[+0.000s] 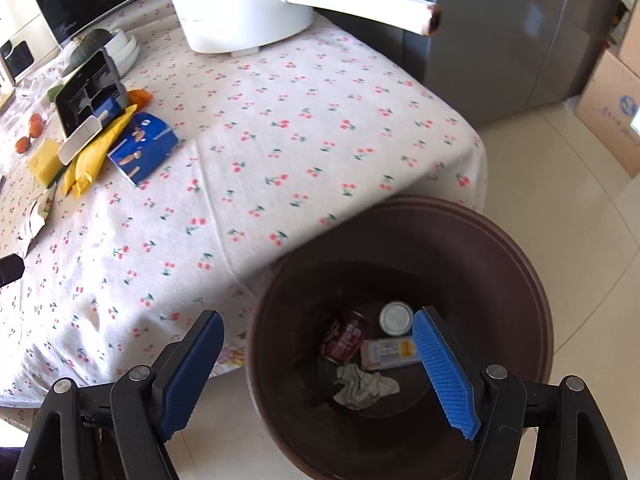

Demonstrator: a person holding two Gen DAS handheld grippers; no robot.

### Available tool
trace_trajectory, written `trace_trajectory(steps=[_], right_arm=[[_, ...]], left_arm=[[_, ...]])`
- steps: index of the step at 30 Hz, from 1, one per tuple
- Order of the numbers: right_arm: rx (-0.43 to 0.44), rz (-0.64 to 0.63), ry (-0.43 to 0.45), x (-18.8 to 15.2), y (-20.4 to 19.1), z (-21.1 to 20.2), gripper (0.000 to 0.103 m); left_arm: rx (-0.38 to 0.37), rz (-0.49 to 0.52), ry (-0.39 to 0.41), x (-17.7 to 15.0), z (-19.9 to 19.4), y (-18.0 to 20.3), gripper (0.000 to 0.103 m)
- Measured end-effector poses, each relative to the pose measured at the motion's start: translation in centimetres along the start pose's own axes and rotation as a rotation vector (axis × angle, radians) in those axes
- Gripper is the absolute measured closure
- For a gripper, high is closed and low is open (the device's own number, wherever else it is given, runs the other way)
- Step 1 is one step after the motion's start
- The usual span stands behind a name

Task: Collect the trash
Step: 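Move both tools back over the table toward the remaining wrappers, then grasp the white snack wrapper with the left gripper while the right gripper grasps the blue almond box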

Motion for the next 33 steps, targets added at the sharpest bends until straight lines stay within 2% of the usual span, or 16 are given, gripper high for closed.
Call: trace_trajectory(steps=[14,17,23,29,33], right_arm=[[0.057,-0.066,0.004,3.7,-7.1,2.1,0.02],[0.054,-0.077,0.002,4.3,-8.2,2.8,0.016],[0.042,-0.097,-0.013,5.2,-9.8,4.4,0.011],[0.041,-0.087,-0.024,6.4,-10.9,6.2,0.009],[0.046,-0.079,-0.035,7.0,-11.7,7.3,0.009]], left_arm=[[0.056,-0.137,-0.012,-0.3,-0.1,-8.5,0.001],[0.074,-0.186,-0.006,-0.3,0.0,-10.5,0.001],[0.061,-0.307,-0.005,0.4,0.7,-14.3,0.001],[0.073,-0.335,-0.03,1.0,2.9,-15.4,0.001],[0.058,-0.413,-0.041,1.5,4.5,-15.5,0.003]])
Point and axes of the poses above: each gripper's, at about its wrist camera, not at the fingertips, and z roughly the way its jaws point, y to its right, x to its top, the point moved 4 cm from there along z, roughly the way its jaws point, and after that the axes turned 2 degrees about -z, right-handed, at the moved point
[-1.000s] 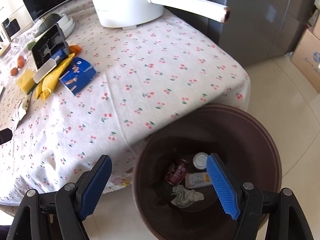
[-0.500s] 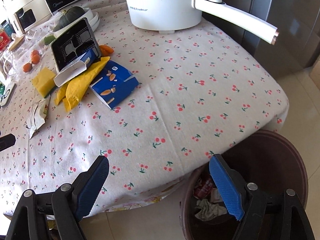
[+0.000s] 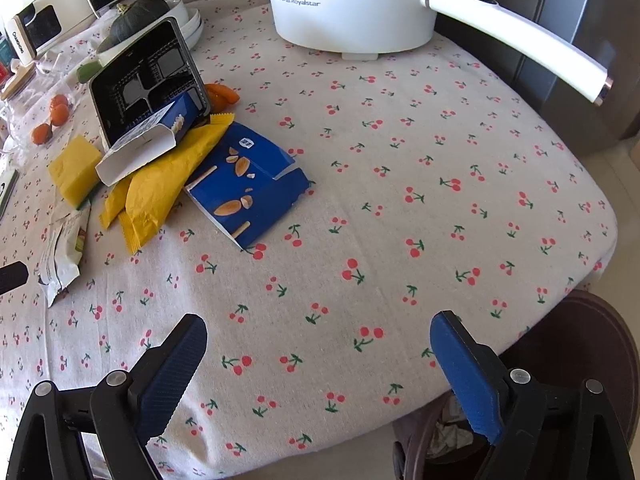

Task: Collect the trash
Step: 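Grasp the white snack wrapper with the left gripper while the right gripper grasps the blue almond box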

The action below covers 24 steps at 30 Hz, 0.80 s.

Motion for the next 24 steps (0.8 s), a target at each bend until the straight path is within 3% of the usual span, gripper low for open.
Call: trace_trajectory(steps=[6,14,16,18,20,24], right_arm=[[0.005,0.012,-0.013,0.5,-0.7,1.1,0.009],[0.027,0.042,-0.012,1.6,-0.7,2.0,0.009],[0.079,0.068,-0.04,2.2,-0.8,2.9,0.009],[0.156,0.095,-0.064,2.9,-1.0,3.9,0.009],[0.173,0.06,-0.056,3.8,-1.5,4.6,0.009],[0.086,-0.143,-0.029,5.0,-3.3,6.0,0.009]], left_arm=[[-0.049,-0.108,-0.036,0.2,2.5,1.1,0.012],[0.009,-0.114,-0.018,0.1,3.3,1.2,0.037],[-0.01,-0.101,-0.027,0.1,3.2,1.0,0.051],[-0.029,-0.09,-0.039,0.0,3.0,0.8,0.057],[-0.04,-0.088,-0.045,-0.3,2.6,0.4,0.058],[-0.06,-0.085,-0.052,-0.3,2.1,-0.2,0.059]])
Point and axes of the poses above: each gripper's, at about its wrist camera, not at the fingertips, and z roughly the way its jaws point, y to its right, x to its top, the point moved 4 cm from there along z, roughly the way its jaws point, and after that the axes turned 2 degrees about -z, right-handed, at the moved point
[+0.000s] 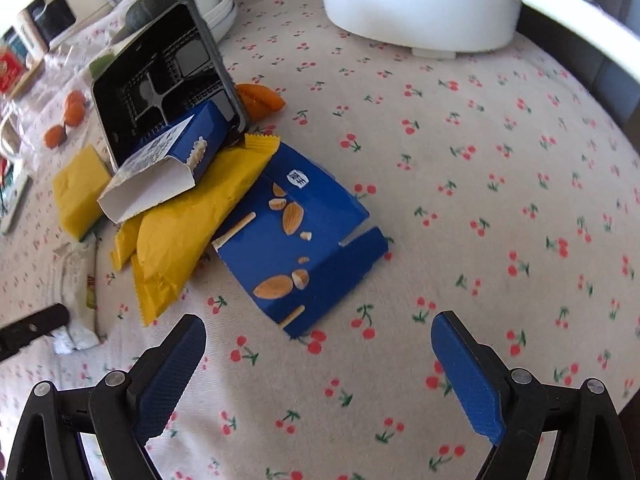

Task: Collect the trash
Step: 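Grasp the white snack wrapper with the left gripper while the right gripper grasps the blue almond box, then lift the wrapper and blue box and carry both toward the brown bin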

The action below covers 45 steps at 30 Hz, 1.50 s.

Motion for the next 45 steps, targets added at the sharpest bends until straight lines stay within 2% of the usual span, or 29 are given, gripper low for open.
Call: trace_trajectory(steps=[3,8,9,10,11,15,25,26,27,28,30,35,41,42,43,45], right_arm=[[-0.019,-0.085,-0.002,0.8,-0.7,1.3,0.009],[-0.016,-0.126,0.001,1.9,-0.6,3.2,0.009],[-0.012,-0.129,0.001,1.9,-0.7,3.4,0.012],[-0.003,-0.13,-0.001,1.9,-0.7,3.6,0.021],[0.0,-0.132,0.003,1.9,-0.8,3.6,0.022],[0.019,-0.147,-0.004,1.2,-0.9,2.7,0.029],[-0.028,-0.087,-0.028,-2.2,0.9,-2.4,0.032],[-0.029,-0.08,-0.027,-2.6,1.1,-3.0,0.034],[-0.031,-0.072,-0.029,-3.0,1.2,-3.5,0.049],[-0.039,-0.059,-0.031,-3.4,1.5,-3.9,0.048],[-0.039,-0.035,-0.032,-4.4,1.9,-4.8,0.056],[-0.026,0.019,-0.036,-7.2,2.8,-5.8,0.057],[-0.05,0.038,-0.041,-8.6,3.6,-6.6,0.065],[-0.055,0.032,-0.041,-8.6,3.6,-6.7,0.075],[-0.056,0.029,-0.039,-8.8,3.7,-6.9,0.089],[-0.059,0.029,-0.029,-8.9,3.9,-7.2,0.089]], left_arm=[[-0.006,0.0,0.006,0.1,-0.5,-0.4,0.06],[-0.019,0.015,0.008,0.1,-1.1,-0.3,0.062],[-0.023,0.018,0.009,0.1,-1.2,-0.2,0.062],[-0.027,0.021,0.011,0.1,-1.3,-0.2,0.062],[-0.029,0.025,0.013,0.1,-1.4,0.0,0.062],[-0.031,0.037,0.019,0.0,-1.6,0.4,0.063],[-0.082,0.083,0.017,-1.5,-2.9,2.7,0.063],[-0.09,0.084,0.015,-1.7,-3.1,2.8,0.063],[-0.097,0.086,0.013,-1.9,-3.3,3.0,0.063],[-0.103,0.087,0.01,-2.2,-3.4,3.1,0.063],[-0.115,0.088,0.004,-2.7,-3.7,3.4,0.063],[-0.142,0.095,-0.007,-3.8,-4.1,4.2,0.063],[-0.157,0.121,-0.013,-5.0,-4.6,5.1,0.063],[-0.162,0.123,-0.014,-5.2,-4.7,5.2,0.063],[-0.166,0.127,-0.014,-5.3,-4.8,5.4,0.063],[-0.174,0.136,-0.012,-5.5,-5.0,5.7,0.063]])
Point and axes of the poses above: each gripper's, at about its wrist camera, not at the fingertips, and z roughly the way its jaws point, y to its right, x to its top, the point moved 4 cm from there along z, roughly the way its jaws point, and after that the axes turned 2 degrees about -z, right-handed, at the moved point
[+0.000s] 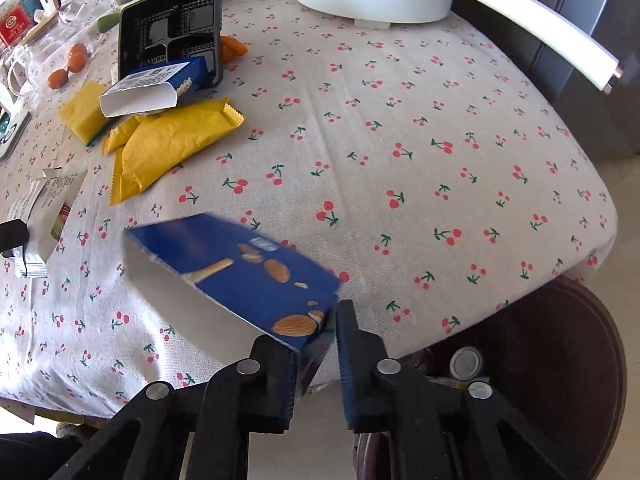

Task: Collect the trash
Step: 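Lift the wrapper and blue box and carry both toward the brown bin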

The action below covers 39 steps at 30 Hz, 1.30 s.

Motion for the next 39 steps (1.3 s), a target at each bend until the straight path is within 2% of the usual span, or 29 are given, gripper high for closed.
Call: trace_trajectory(steps=[5,9,10,11,13,14,15,23,30,33,35,37,39], right_arm=[[-0.03,0.013,0.007,-0.3,0.9,-0.1,0.089],[0.014,0.044,0.001,-0.2,1.1,-0.1,0.088],[0.033,0.062,-0.005,-0.3,1.2,0.0,0.084],[0.044,0.081,-0.013,-0.3,1.2,0.2,0.078],[0.037,0.11,-0.02,-0.5,1.5,0.2,0.031],[0.029,0.125,-0.012,-0.5,1.7,0.1,0.024],[0.026,0.137,-0.012,-0.5,1.9,0.0,0.022],[0.066,0.244,-0.054,-0.9,3.6,0.4,0.021],[0.105,0.244,0.006,-0.1,2.5,1.3,0.021],[0.138,0.267,0.027,0.8,1.7,2.2,0.025],[0.155,0.276,0.024,1.3,1.0,3.0,0.034],[0.153,0.266,0.005,1.6,0.2,3.6,0.072],[0.137,0.245,0.001,1.8,-0.4,3.7,0.085]], left_arm=[[0.004,0.012,0.002,0.0,0.0,0.3,0.063],[0.003,0.006,-0.005,0.1,0.3,0.3,0.063],[0.004,0.006,-0.006,0.1,0.4,0.3,0.063],[0.006,0.007,-0.007,0.2,0.4,0.3,0.063],[0.008,0.007,-0.009,0.2,0.6,0.3,0.063],[0.009,0.006,-0.01,0.2,0.6,0.3,0.063],[0.01,0.006,-0.012,0.2,0.7,0.2,0.063],[0.013,0.008,-0.022,0.3,1.1,0.1,0.063],[0.012,0.002,-0.023,0.2,1.2,0.1,0.063],[0.01,0.001,-0.023,0.2,1.2,0.1,0.063],[0.011,0.0,-0.023,0.2,1.2,0.1,0.063],[0.01,-0.002,-0.024,0.2,1.1,0.0,0.063],[0.011,-0.004,-0.021,0.3,0.9,-0.4,0.063]])
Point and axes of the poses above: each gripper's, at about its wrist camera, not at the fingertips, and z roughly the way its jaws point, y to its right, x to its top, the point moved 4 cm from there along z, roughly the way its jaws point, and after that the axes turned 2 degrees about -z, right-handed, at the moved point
